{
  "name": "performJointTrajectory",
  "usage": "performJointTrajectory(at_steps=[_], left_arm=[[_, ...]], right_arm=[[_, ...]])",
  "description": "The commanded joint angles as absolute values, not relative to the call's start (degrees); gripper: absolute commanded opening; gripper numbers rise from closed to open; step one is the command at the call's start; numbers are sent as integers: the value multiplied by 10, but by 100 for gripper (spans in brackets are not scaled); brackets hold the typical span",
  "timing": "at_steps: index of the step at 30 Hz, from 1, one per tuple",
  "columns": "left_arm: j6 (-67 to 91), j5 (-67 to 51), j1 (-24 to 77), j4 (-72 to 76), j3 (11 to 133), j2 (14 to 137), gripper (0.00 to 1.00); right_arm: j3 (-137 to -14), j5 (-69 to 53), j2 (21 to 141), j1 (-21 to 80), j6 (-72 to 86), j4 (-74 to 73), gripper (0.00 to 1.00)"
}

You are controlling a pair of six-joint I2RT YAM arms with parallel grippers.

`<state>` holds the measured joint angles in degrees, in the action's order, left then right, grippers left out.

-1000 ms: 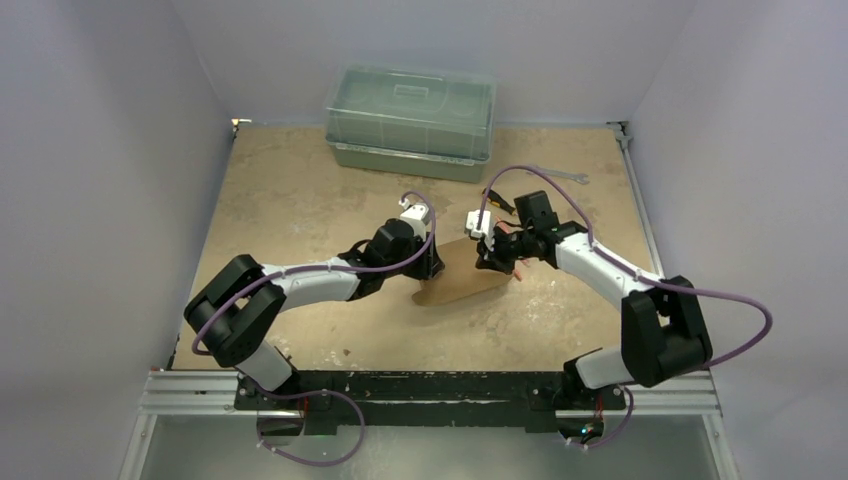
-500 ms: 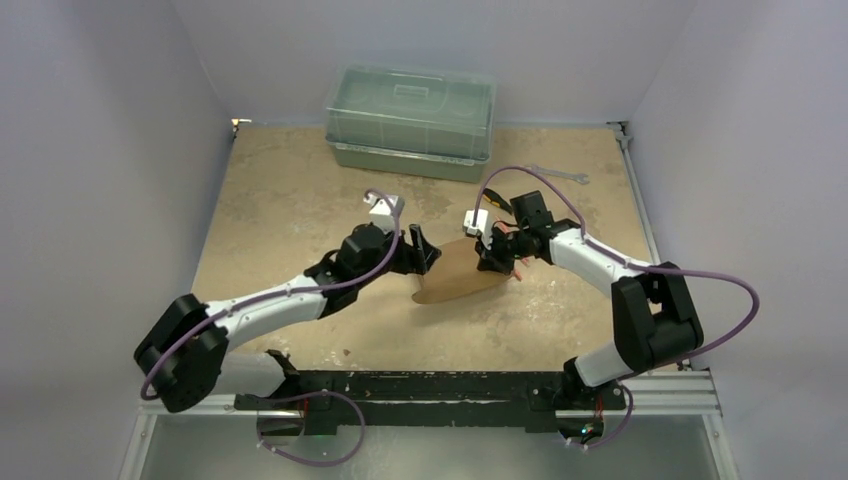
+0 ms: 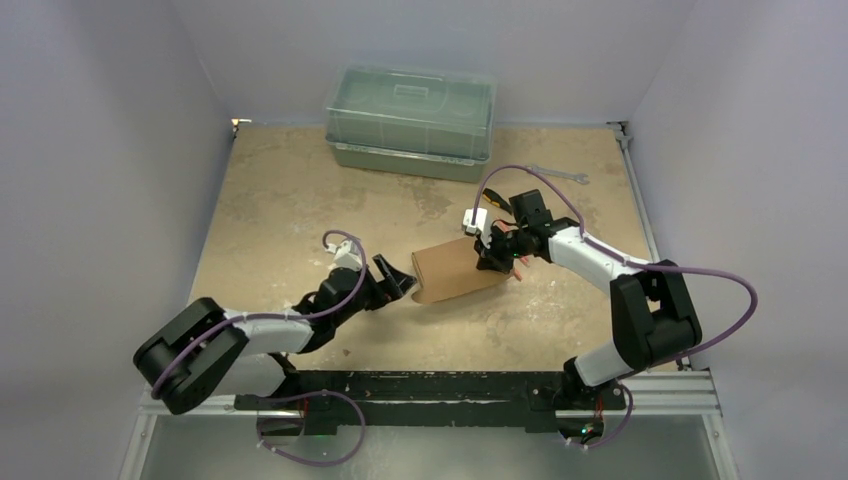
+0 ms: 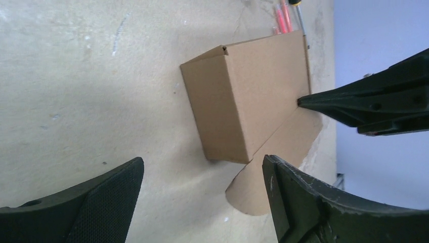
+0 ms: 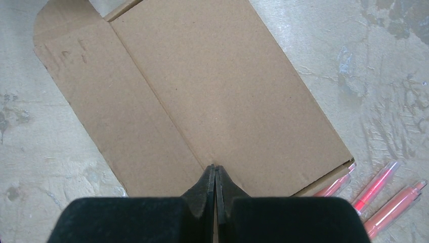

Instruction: Fold the paper box

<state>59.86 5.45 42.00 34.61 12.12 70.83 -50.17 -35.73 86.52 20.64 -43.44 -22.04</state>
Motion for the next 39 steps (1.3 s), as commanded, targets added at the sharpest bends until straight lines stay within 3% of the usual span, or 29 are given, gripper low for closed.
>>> performJointTrajectory(at_steps=[1, 8, 15, 22, 25, 27, 34, 39], left_arm=[[675, 27, 417, 508, 128, 768, 87], [705, 24, 416, 550, 151, 853, 84], [736, 6, 405, 587, 160, 923, 61], [713, -9, 402, 531, 191, 950, 54], [703, -4, 401, 501, 190, 940, 42], [696, -2, 400, 485, 191, 932, 40], [668, -2, 400, 442, 212, 923, 34], [660, -8, 400, 434, 222, 926, 33]], right_arm=[[-511, -348, 877, 206, -432, -236, 2], [-511, -353, 876, 206, -433, -238, 2], [-512, -357, 875, 206, -433, -240, 2], [-514, -363, 875, 206, -438, -247, 3], [-520, -384, 869, 202, -439, -253, 6], [-529, -409, 860, 196, -439, -266, 7], [-536, -524, 800, 138, -406, -275, 34], [-508, -552, 814, 75, -266, -176, 51]])
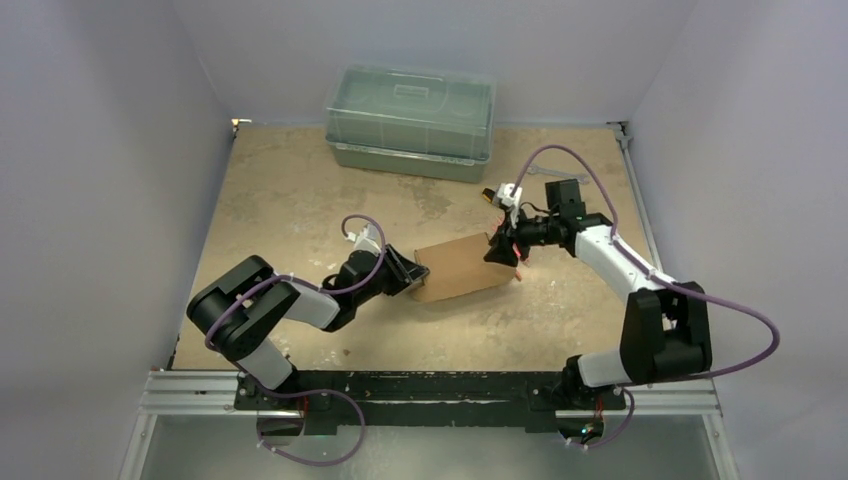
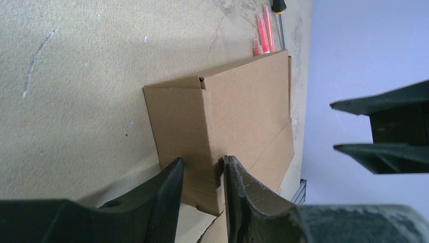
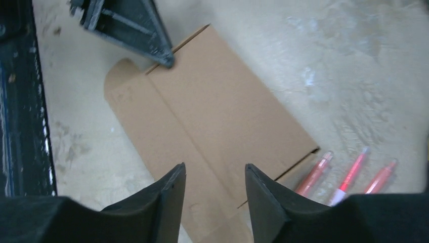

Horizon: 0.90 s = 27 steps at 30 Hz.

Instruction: Fold the paper box

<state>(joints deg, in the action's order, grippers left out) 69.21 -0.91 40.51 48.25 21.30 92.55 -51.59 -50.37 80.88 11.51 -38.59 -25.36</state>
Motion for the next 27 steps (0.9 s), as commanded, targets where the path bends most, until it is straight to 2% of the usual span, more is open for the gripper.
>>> performJointTrajectory(at_steps=[1, 7, 11, 23, 27], left_arm=[[661, -9, 401, 434, 224, 927, 32], [660, -16, 401, 439, 225, 932, 32], [660, -20, 401, 442, 222, 932, 32], [650, -30, 400, 448, 221, 931, 34], [650, -38, 400, 455, 221, 933, 36]], right_arm=[[-500, -542, 822, 66, -232, -152, 53], [-488, -464, 875, 41, -96, -78, 56], [-493, -471, 919, 24, -62, -71, 55], [-522, -538, 995, 12, -46, -94, 42], [-534, -543, 1015, 10, -46, -106, 33]])
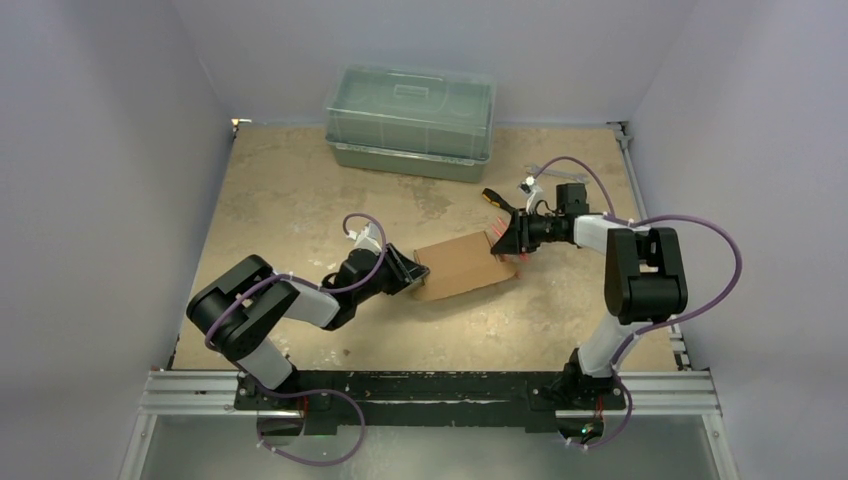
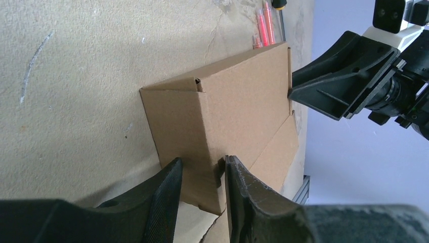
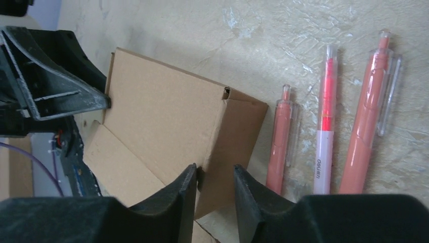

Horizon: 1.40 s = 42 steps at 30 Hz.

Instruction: Fold the paper box

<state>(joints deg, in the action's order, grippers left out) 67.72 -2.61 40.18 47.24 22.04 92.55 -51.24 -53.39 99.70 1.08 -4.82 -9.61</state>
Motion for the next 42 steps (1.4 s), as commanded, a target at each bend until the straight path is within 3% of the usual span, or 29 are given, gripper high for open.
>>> performJointTrajectory(at_steps=[1, 7, 17, 36, 42], left_arm=[[650, -40, 401, 456, 221, 932, 37], [652, -54, 395, 480, 209, 923, 49], [676, -70, 385, 577, 164, 912, 70], [807, -82, 399, 868, 134, 1043, 80], [834, -62, 414, 877, 150, 1068, 80]], right_arm=[[-535, -542, 1017, 10, -47, -109, 29], [-538, -527, 1023, 2, -45, -116, 14], [-541, -528, 1035, -10, -45, -125, 10], [-546, -540, 1048, -17, -53, -138, 8], [-546, -541, 1049, -17, -55, -142, 8]])
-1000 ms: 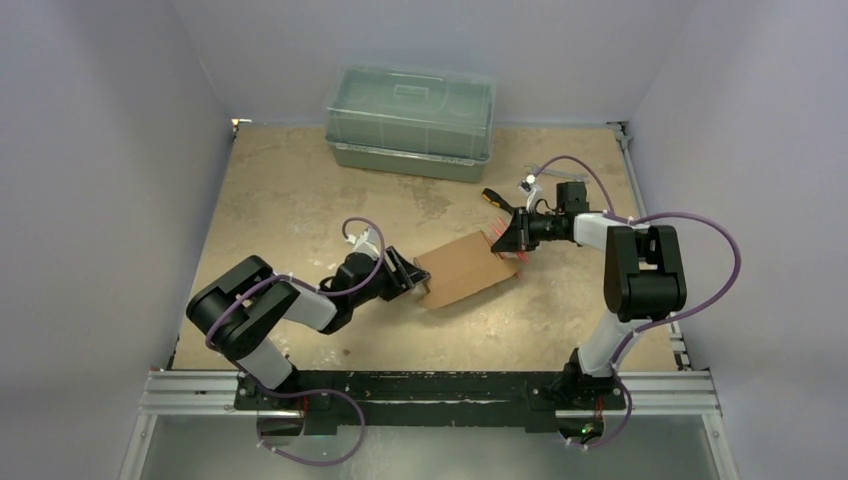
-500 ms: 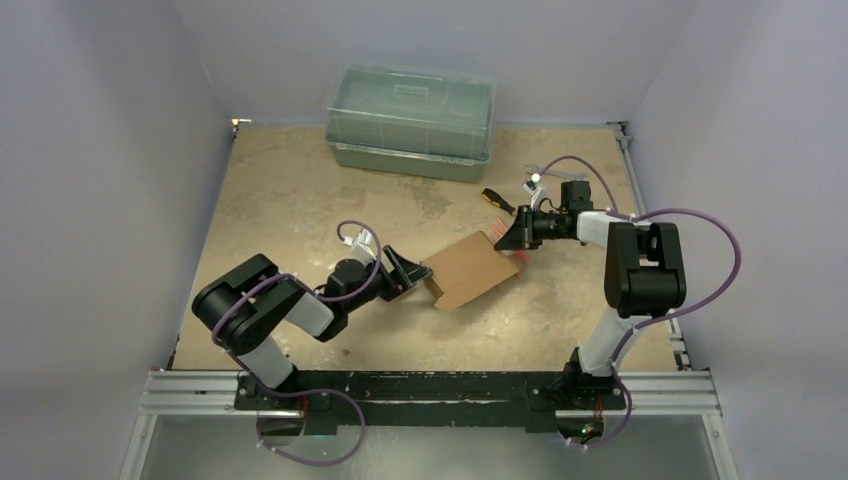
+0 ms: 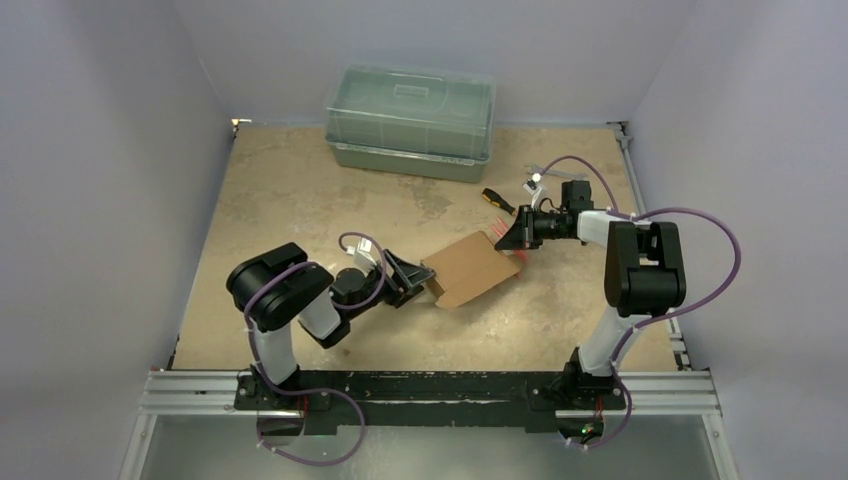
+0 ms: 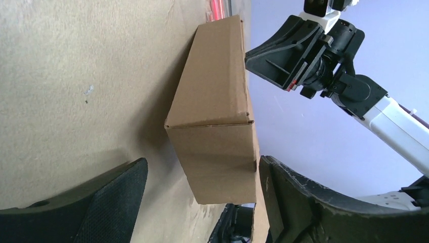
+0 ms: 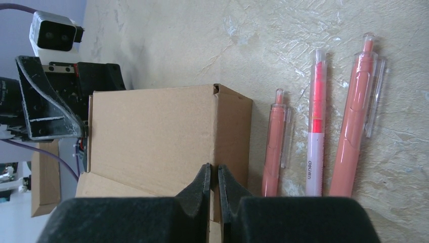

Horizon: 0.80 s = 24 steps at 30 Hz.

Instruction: Fold the paper box

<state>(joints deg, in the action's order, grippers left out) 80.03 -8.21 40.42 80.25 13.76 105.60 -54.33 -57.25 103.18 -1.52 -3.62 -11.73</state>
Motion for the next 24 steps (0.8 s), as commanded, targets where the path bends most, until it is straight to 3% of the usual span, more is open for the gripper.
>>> performJointTrajectory(at_steps=[1, 10, 17, 19, 24], left_arm=[[837, -59, 416, 876, 152, 1070, 80], [884, -33, 427, 863, 175, 1093, 73], [891, -22, 432, 829, 187, 1085, 56], [892, -17, 433, 824, 186, 1082, 47], [898, -15, 433, 838, 180, 1085, 32]], right_arm=[[-546, -540, 1049, -17, -55, -142, 8], [-546, -536, 1049, -17, -58, -146, 8], [-545, -539, 1044, -17, -60, -146, 10], [-545, -540, 1042, -17, -60, -145, 12], [-546, -549, 1029, -17, -66, -147, 22]])
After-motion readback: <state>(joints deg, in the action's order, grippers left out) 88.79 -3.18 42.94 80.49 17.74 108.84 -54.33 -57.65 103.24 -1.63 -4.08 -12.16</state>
